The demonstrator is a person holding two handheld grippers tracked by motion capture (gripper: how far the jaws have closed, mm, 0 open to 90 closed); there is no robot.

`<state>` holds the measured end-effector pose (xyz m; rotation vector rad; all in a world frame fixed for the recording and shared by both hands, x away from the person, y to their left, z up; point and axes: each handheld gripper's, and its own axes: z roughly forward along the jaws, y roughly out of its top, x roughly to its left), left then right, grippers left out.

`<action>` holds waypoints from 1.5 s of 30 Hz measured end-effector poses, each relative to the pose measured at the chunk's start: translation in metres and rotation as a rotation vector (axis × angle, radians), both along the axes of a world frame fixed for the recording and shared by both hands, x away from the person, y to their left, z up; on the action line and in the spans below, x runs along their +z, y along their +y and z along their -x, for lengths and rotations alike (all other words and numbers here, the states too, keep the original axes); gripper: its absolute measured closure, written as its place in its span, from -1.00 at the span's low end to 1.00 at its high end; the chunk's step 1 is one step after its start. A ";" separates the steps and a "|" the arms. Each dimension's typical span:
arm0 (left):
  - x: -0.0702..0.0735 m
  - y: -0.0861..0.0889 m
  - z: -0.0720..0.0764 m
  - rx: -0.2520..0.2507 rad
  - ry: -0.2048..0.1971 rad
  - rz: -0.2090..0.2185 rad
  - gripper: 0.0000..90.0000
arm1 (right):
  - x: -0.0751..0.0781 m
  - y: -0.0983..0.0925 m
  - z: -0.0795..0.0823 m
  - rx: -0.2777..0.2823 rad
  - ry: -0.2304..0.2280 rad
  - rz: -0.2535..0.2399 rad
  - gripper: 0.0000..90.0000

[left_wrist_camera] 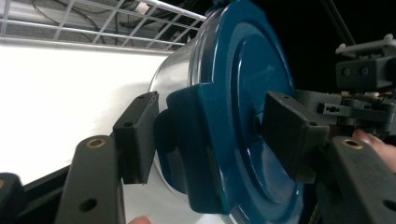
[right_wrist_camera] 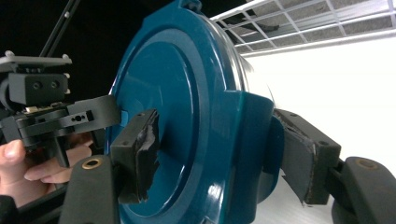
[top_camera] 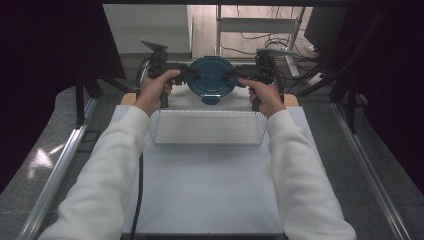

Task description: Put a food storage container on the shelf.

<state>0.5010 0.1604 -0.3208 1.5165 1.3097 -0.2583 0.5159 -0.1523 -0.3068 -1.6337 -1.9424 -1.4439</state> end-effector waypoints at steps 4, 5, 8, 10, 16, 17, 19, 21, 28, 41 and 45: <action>-0.005 0.000 -0.005 0.009 0.014 0.013 -0.15 | -0.005 0.000 -0.005 -0.018 0.027 -0.020 -0.26; -0.006 0.001 -0.006 0.009 0.018 0.017 -0.15 | -0.007 -0.001 -0.006 -0.018 0.029 -0.026 -0.26; -0.010 0.002 -0.008 0.014 0.038 0.034 -0.16 | -0.009 -0.001 -0.008 -0.019 0.032 -0.029 -0.26; -0.012 0.003 -0.008 0.012 0.034 0.045 -0.16 | -0.010 -0.001 -0.009 -0.021 0.032 -0.030 -0.26; -0.007 0.000 0.000 0.058 -0.068 -0.033 -0.34 | -0.010 0.002 -0.004 -0.065 0.011 -0.039 -0.54; -0.005 0.001 0.002 0.056 -0.078 -0.031 -0.44 | -0.008 0.002 -0.001 -0.077 0.000 -0.043 -0.58; 0.001 0.006 0.010 0.080 -0.112 -0.029 -0.58 | -0.002 0.001 0.006 -0.101 -0.039 -0.033 -0.73; 0.009 0.010 0.023 0.072 -0.160 -0.063 -0.63 | 0.006 -0.001 0.017 -0.107 -0.092 -0.004 -0.79; 0.020 0.015 0.068 0.005 -0.235 -0.150 -0.62 | 0.017 -0.007 0.050 -0.033 -0.218 0.087 -0.77; -0.023 0.022 0.179 -0.043 -0.310 -0.314 -0.58 | 0.001 -0.048 0.149 0.075 -0.357 0.188 -0.62; -0.041 0.018 0.202 -0.054 -0.323 -0.370 -0.57 | -0.024 -0.062 0.182 0.093 -0.370 0.248 -0.59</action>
